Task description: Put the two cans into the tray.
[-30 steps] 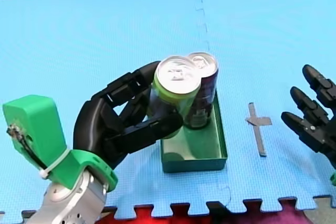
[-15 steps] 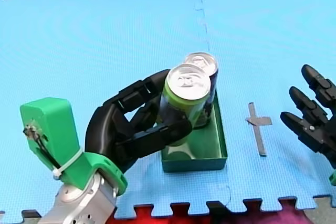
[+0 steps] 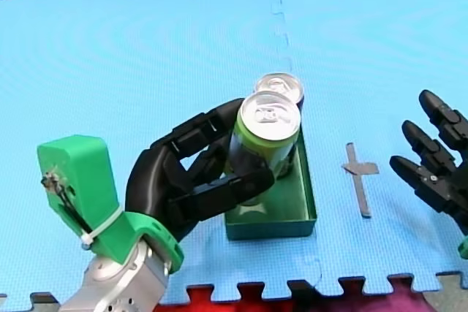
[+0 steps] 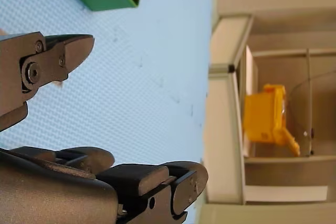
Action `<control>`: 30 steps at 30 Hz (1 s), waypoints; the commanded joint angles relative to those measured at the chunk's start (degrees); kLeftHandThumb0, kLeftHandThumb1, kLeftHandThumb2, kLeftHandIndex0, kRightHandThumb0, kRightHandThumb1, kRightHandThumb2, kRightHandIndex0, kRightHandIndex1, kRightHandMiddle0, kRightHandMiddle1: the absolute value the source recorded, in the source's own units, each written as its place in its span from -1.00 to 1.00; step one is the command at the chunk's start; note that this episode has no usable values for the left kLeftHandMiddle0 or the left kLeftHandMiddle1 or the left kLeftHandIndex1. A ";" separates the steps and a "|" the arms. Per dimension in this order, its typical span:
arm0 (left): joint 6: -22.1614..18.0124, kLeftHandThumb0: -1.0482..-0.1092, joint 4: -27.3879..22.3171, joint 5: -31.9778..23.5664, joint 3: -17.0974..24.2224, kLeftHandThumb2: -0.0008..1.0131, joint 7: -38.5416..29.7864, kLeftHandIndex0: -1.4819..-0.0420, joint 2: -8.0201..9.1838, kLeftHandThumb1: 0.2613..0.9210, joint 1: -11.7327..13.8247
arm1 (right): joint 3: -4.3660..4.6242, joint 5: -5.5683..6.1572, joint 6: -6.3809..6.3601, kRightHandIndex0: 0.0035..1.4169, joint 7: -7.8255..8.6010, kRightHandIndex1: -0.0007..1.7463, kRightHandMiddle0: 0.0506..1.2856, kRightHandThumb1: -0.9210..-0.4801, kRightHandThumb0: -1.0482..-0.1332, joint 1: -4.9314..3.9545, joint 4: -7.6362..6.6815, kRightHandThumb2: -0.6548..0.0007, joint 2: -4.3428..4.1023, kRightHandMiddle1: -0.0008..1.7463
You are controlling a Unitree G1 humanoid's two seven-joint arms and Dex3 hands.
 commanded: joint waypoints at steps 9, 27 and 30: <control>0.16 0.35 0.01 0.11 -0.24 -1.00 -0.16 -0.75 -0.23 0.67 -0.51 | 0.19 -0.06 -0.17 -0.45 -0.45 -1.00 -0.50 -0.99 -0.70 0.38 -0.70 0.99 0.01 -1.00; 0.01 0.36 1.57 0.88 -0.91 -1.00 -1.26 -0.75 -0.23 0.68 -0.70 | 0.45 -0.15 -0.06 -0.46 -0.87 -1.00 -0.51 -1.00 -0.70 0.38 -0.93 0.97 -0.20 -1.00; -0.04 0.36 2.12 1.13 -1.01 -0.99 -1.56 -0.74 -0.16 0.69 -0.75 | 0.50 -0.15 0.00 -0.46 -0.95 -1.00 -0.51 -1.00 -0.71 0.40 -1.05 0.97 -0.16 -1.00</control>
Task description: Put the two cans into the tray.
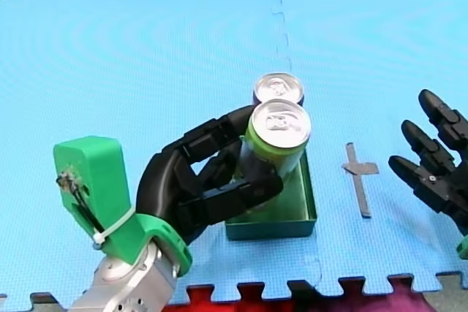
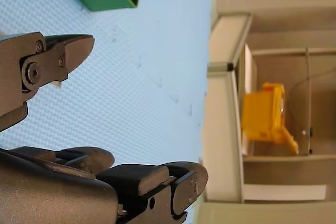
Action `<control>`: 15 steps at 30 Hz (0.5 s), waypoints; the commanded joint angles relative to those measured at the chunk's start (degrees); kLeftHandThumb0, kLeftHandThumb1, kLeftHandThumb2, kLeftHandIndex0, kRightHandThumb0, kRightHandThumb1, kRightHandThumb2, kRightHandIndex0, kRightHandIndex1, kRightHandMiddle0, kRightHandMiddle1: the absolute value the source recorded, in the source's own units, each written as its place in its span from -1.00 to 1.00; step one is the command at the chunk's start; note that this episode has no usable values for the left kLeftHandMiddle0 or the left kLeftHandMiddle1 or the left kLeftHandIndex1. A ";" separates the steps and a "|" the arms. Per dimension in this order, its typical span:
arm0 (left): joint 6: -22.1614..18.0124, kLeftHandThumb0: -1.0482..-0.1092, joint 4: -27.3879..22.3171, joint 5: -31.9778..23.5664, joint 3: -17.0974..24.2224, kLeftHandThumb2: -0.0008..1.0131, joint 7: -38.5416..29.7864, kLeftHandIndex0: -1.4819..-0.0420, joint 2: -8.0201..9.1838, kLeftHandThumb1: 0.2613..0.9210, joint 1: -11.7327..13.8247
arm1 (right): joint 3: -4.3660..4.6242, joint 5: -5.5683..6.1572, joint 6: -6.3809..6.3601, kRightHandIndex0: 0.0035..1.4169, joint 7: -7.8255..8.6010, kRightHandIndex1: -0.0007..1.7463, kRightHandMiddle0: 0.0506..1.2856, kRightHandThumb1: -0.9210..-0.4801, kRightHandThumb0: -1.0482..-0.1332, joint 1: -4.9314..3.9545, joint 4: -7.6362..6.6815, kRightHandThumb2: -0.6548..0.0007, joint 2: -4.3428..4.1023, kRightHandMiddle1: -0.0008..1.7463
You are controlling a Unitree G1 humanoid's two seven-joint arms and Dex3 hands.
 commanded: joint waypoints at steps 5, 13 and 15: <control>-0.69 0.35 1.03 0.78 -0.50 -0.99 -0.68 -0.74 0.00 0.70 -0.31 | -0.04 0.04 -0.06 -0.46 -0.15 -1.00 -0.51 -1.00 -0.71 -0.02 -0.23 0.97 -0.24 -1.00; -0.25 0.35 1.52 1.10 -0.39 -1.00 -0.71 -0.74 -0.17 0.71 -0.51 | 0.05 -0.05 -0.28 -0.46 -0.32 -1.00 -0.51 -1.00 -0.71 0.05 -0.37 0.97 -0.21 -1.00; -0.14 0.35 1.71 1.14 -0.33 -1.00 -0.66 -0.74 -0.21 0.71 -0.64 | 0.08 -0.10 -0.29 -0.46 -0.38 -1.00 -0.51 -1.00 -0.72 0.00 -0.33 0.97 -0.22 -1.00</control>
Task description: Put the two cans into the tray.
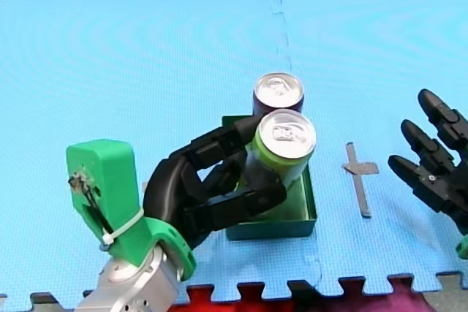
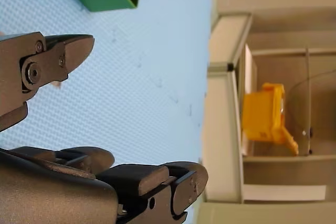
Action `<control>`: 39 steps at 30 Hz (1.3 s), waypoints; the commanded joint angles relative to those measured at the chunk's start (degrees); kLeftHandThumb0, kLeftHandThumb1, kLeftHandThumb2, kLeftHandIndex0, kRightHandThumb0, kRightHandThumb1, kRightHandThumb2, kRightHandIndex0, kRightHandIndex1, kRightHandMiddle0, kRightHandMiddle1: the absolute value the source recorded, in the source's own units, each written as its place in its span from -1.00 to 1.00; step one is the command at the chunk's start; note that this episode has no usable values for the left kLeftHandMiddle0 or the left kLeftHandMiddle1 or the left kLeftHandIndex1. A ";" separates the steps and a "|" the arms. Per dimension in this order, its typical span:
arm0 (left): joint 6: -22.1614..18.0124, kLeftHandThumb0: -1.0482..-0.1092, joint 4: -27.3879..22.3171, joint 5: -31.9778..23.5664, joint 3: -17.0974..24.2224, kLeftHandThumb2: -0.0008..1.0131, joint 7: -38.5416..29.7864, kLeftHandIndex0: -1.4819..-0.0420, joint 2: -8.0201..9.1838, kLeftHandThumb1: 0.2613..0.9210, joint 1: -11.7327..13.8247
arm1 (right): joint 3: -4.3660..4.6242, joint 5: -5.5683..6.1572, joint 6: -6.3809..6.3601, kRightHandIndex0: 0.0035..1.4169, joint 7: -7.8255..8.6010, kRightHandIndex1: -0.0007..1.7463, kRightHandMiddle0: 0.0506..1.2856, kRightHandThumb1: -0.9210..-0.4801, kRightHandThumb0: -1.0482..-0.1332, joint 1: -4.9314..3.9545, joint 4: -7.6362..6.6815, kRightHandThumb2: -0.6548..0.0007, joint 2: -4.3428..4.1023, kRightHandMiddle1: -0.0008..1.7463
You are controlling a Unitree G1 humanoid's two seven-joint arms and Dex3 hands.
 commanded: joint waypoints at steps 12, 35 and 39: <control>0.80 0.34 -0.60 0.01 0.00 -1.00 0.20 -0.73 -0.09 0.71 -0.34 | -0.22 0.09 -0.31 -0.45 -0.18 -1.00 -0.50 -1.00 -0.71 -0.22 0.11 0.98 -0.28 -1.00; -0.67 0.34 0.45 0.24 0.00 -1.00 -0.68 -0.74 -0.08 0.71 -0.38 | -0.17 0.03 -0.02 -0.44 -0.31 -1.00 -0.50 -1.00 -0.71 -0.22 -0.20 0.94 -0.27 -1.00; -1.94 0.34 1.36 0.59 -0.02 -1.00 -1.37 -0.75 0.06 0.71 -0.23 | -0.22 0.07 -0.09 -0.44 -0.25 -1.00 -0.50 -1.00 -0.72 -0.24 -0.08 0.94 -0.30 -1.00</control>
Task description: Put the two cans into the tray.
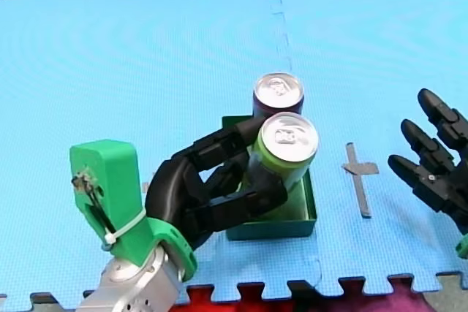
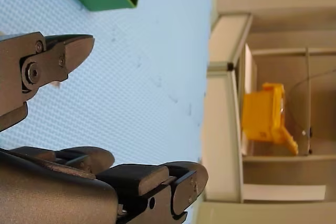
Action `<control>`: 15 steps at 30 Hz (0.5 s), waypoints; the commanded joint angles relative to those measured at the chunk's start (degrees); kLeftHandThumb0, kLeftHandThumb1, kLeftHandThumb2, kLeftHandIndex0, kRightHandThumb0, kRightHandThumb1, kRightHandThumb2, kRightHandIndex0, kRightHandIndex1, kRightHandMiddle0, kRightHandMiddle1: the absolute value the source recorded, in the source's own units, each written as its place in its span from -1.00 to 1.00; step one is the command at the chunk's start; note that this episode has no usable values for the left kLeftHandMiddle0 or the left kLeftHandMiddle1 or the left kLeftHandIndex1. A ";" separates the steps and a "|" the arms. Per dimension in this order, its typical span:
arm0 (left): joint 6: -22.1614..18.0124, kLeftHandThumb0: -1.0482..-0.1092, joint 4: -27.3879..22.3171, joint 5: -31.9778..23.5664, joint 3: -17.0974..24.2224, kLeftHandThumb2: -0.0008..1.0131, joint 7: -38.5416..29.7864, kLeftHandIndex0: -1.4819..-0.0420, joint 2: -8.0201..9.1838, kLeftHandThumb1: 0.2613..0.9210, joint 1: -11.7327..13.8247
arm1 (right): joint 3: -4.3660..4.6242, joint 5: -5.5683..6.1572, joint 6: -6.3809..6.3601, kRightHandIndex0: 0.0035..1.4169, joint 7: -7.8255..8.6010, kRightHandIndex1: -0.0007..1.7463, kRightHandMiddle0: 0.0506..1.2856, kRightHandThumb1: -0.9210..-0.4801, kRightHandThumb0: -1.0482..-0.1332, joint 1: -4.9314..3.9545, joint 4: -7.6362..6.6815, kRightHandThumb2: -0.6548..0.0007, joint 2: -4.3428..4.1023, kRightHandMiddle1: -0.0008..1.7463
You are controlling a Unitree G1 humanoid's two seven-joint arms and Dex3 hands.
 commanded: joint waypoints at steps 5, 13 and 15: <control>-2.65 0.33 1.19 0.73 -0.02 -1.00 -1.33 -0.76 0.12 0.72 -0.15 | -0.24 0.17 -0.25 -0.44 0.03 -1.00 -0.50 -1.00 -0.72 -0.24 0.14 0.93 -0.38 -1.00; -3.76 0.31 1.35 1.46 -0.14 -0.99 -1.79 -0.76 0.21 0.74 -0.17 | -0.43 0.27 -0.33 -0.44 0.07 -1.00 -0.50 -1.00 -0.73 -0.34 0.18 0.92 -0.36 -1.00; -3.95 0.31 1.38 1.65 -0.18 -0.99 -1.83 -0.76 0.20 0.75 -0.15 | -0.48 0.30 -0.32 -0.44 0.06 -1.00 -0.50 -1.00 -0.73 -0.36 0.11 0.92 -0.33 -1.00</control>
